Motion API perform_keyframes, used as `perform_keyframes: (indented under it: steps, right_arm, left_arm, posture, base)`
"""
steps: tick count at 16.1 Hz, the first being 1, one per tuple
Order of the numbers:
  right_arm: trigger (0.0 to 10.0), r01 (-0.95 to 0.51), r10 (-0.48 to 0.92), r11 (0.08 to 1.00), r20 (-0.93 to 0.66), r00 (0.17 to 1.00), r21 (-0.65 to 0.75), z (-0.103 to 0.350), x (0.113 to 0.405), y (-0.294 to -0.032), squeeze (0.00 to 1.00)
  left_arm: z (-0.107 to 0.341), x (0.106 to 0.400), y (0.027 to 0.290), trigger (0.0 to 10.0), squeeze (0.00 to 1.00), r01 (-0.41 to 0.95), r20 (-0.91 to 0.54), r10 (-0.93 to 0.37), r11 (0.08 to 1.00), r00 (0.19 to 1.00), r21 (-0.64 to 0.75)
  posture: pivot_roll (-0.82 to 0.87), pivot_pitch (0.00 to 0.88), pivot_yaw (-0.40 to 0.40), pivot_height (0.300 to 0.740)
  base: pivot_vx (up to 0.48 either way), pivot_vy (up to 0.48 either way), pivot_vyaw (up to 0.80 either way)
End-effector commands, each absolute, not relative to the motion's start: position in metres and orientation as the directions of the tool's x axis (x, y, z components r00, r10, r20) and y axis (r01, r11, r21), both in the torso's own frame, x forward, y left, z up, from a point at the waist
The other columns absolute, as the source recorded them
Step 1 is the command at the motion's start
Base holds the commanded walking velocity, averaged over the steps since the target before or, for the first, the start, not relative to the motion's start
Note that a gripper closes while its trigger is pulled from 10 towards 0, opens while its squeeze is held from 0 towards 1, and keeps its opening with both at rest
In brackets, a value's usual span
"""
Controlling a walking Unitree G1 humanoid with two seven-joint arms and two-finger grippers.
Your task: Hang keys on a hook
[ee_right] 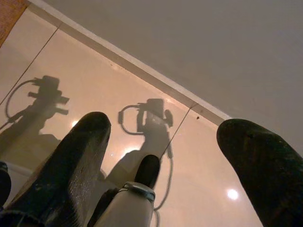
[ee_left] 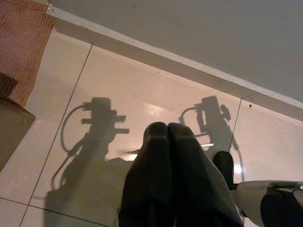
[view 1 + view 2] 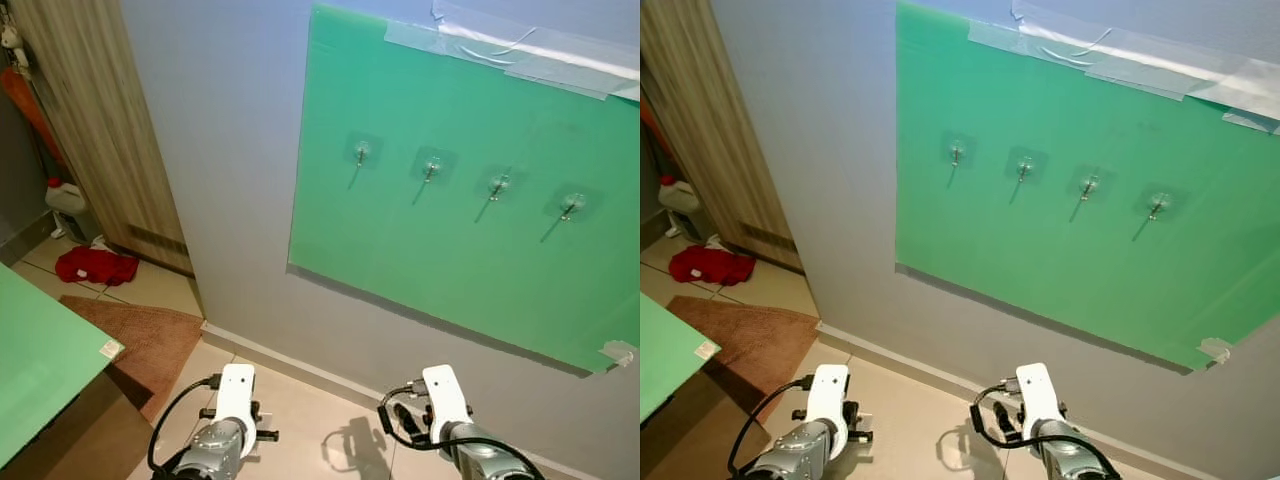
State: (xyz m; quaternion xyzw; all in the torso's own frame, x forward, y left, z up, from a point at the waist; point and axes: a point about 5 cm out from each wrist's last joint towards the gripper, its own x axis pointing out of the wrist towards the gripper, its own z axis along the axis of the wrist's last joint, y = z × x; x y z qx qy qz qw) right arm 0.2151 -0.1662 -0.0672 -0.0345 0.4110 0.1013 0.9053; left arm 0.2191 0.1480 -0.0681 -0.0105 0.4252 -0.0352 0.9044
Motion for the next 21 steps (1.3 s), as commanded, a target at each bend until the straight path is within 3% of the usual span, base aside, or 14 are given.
perform_keyframes:
  steps: [1,6,11,21]
  right_arm:
    - [10.0,-0.212,0.151,0.977,-0.757,0.636,0.017,-0.068,0.213,-0.167,0.00]
    - [10.0,-0.207,0.128,0.978,-0.762,0.634,-0.008,-0.071,0.208,-0.170,0.00]
    - [10.0,-0.058,0.064,0.998,-0.752,0.656,0.035,-0.074,0.202,-0.170,0.00]
    - [10.0,-0.094,0.082,0.995,-0.777,0.624,0.030,-0.075,0.204,-0.163,0.00]
  left_arm:
    - [-0.066,0.224,0.147,10.0,0.00,0.048,-0.764,-0.081,0.997,0.640,-0.066]
    - [-0.067,0.221,0.161,10.0,0.00,0.090,-0.779,-0.077,0.996,0.622,-0.027]
    - [-0.064,0.223,0.177,10.0,0.00,0.087,-0.793,-0.056,0.996,0.607,-0.003]
    - [-0.054,0.236,0.186,10.0,0.00,0.053,-0.744,-0.022,0.998,0.668,0.018]
  posture:
    - [-0.06,0.000,-0.024,0.740]
    - [-0.05,0.000,-0.011,0.740]
    - [-0.09,0.000,0.087,0.740]
    - [-0.04,0.000,0.051,0.740]
  base:
    - [0.000,0.000,0.00]
    - [0.000,0.000,0.00]
    - [0.000,0.000,0.00]
    - [0.000,0.000,0.00]
